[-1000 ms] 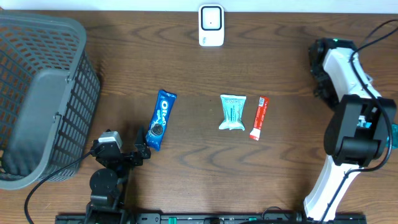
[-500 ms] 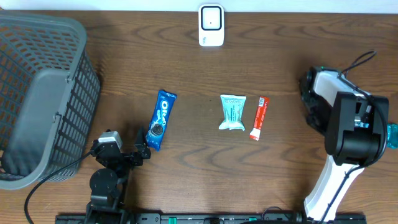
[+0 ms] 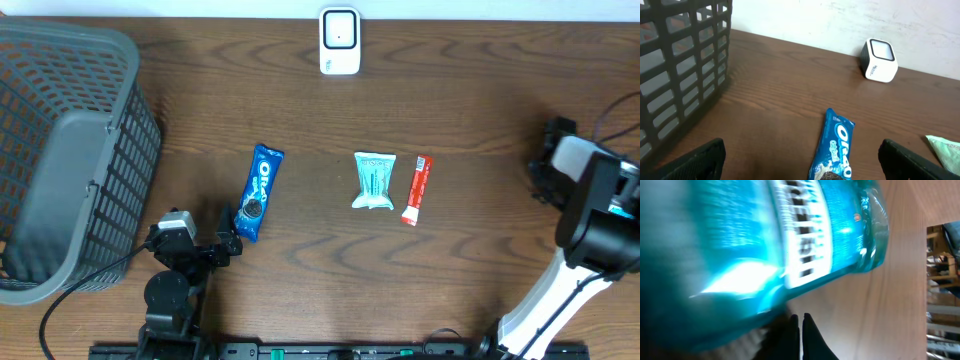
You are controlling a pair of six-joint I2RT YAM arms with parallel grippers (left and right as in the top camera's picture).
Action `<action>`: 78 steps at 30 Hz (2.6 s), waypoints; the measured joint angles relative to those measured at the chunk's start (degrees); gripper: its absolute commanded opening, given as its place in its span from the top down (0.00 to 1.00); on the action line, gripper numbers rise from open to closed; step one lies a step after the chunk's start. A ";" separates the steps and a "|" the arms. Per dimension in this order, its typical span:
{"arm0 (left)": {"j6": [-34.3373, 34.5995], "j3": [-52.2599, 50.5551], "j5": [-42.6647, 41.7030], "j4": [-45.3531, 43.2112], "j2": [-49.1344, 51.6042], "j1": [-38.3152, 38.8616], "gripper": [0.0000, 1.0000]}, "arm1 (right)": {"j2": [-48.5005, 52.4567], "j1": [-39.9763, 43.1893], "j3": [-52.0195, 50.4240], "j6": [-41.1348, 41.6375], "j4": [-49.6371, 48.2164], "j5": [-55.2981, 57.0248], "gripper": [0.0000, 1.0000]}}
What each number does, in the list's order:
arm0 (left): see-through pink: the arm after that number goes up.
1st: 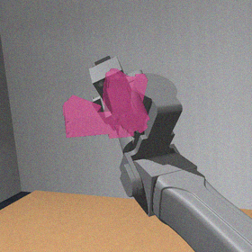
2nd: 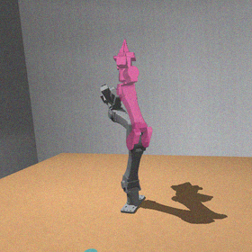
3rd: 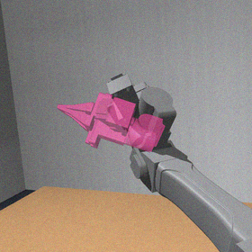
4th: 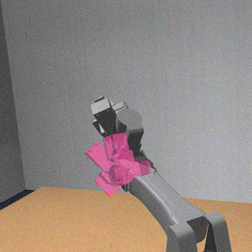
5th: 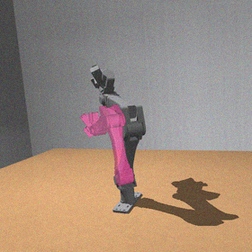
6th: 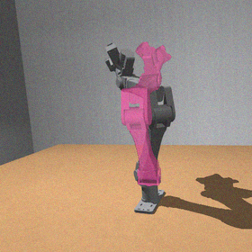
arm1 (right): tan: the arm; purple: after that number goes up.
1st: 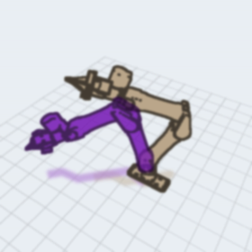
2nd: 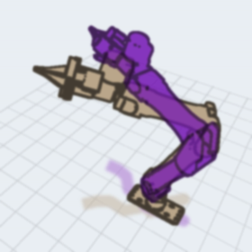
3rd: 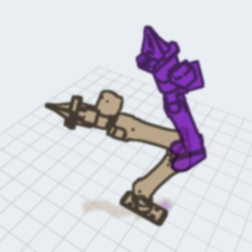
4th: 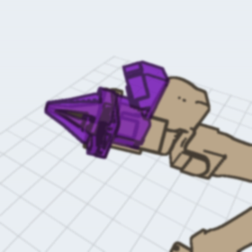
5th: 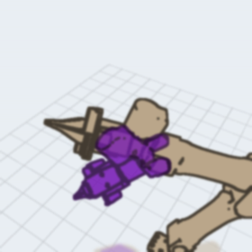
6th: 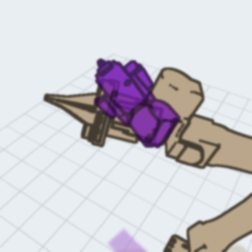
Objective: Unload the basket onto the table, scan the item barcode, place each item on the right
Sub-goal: 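Set the bottle down at the right edge and release, then move the right gripper left and grasp the blue Oreo pack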
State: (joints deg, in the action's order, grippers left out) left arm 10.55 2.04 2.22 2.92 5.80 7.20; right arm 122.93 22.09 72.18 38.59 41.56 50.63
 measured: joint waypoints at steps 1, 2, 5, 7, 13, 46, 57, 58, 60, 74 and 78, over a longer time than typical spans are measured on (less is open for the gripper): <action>0.00 0.00 0.02 0.02 0.00 0.00 0.02 | 0.02 0.87 0.87 -1.14 1.46 -0.74 0.96; 0.02 0.00 0.00 0.00 0.00 0.00 0.02 | 0.02 1.55 1.84 -2.19 2.80 -1.25 0.76; 0.02 0.00 0.00 0.00 0.04 0.00 0.02 | 0.11 2.36 8.50 -4.76 10.27 -5.84 0.25; 0.00 0.00 -0.02 0.02 0.04 0.00 0.02 | 0.11 2.08 12.76 -5.68 13.73 -9.66 0.08; 0.02 0.00 0.00 0.02 0.11 0.00 0.02 | -2.36 -4.31 27.12 -7.15 26.32 -23.85 0.01; 0.02 0.00 0.00 0.02 0.11 0.00 0.02 | -10.78 -58.60 33.31 1.81 12.07 -61.59 0.08; 0.02 0.00 0.02 0.02 0.11 0.00 0.02 | 7.37 -63.41 45.46 9.55 12.52 -61.26 0.07; 0.02 0.00 0.00 0.02 0.11 0.00 0.02 | 8.39 -63.95 47.19 9.94 12.66 -61.33 0.08; 0.02 0.00 0.02 0.02 0.11 0.00 0.02 | 10.82 -65.40 51.54 11.06 13.55 -61.05 0.11; 0.02 0.00 0.00 0.02 0.11 0.00 0.02 | 19.08 -70.01 56.78 20.74 17.84 -54.69 0.12; 0.02 0.00 0.00 0.00 0.11 0.00 0.02 | 19.23 -70.03 56.78 21.84 17.84 -53.75 0.12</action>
State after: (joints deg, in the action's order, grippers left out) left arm 10.57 2.04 2.22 2.92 5.91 7.20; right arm 142.17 -47.94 128.97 60.42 59.40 -3.11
